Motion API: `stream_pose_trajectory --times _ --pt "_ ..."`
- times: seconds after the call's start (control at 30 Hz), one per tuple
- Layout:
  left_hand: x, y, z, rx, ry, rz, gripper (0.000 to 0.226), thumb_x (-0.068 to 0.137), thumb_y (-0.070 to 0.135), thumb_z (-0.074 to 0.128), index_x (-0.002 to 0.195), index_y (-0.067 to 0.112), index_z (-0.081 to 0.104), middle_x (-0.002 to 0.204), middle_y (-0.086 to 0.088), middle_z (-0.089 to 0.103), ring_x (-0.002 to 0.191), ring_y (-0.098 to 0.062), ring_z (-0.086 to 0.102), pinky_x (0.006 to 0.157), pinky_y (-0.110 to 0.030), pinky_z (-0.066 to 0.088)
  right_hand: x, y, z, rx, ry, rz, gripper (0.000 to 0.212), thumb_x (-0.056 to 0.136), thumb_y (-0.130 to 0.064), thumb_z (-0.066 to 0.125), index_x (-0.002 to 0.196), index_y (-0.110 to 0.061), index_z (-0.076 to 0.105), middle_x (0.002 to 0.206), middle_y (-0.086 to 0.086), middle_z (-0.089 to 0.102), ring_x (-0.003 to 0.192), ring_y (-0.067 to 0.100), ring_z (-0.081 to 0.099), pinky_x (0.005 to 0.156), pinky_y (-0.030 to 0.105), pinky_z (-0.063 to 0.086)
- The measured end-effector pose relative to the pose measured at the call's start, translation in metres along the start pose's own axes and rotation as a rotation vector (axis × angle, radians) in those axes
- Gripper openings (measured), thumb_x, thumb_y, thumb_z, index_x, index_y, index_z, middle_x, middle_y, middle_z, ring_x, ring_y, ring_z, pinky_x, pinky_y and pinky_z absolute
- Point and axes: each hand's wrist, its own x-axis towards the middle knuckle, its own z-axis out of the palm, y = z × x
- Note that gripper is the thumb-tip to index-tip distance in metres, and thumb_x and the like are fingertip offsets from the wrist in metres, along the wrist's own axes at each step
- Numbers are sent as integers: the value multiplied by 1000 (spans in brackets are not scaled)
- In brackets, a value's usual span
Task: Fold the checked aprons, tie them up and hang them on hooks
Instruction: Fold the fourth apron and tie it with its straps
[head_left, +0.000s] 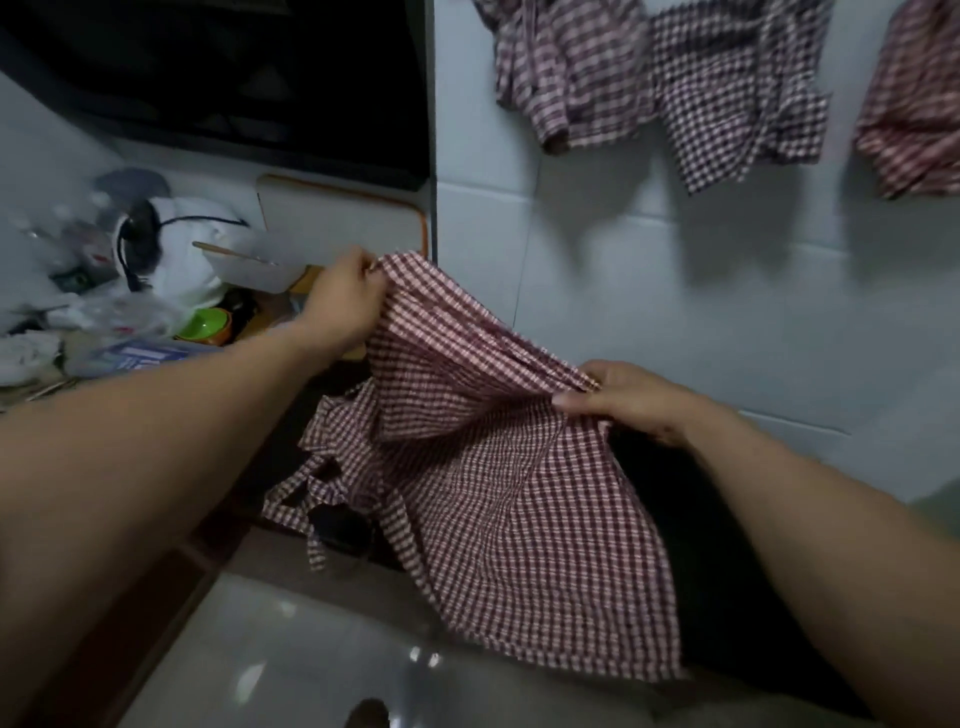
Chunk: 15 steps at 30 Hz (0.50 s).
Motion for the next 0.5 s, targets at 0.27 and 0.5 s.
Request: stream_pose_trajectory --times 0.27,0.5 --pt "38 18 -43 -39 192 -9 21 104 15 41 108 -1 54 100 -18 59 94 -30 55 78 -40 39 11 1 -30 -291 517 39 17 87 -18 74 73 -22 66 89 1 72 93 26 67 75 31 44" --pt "37 19 -55 247 90 212 68 97 38 66 153 10 39 156 -19 41 145 -38 37 120 -50 27 -2 -52 -50 -344 596 -93 30 101 -36 60 82 -15 67 83 0 69 88 24 65 71 32 42"
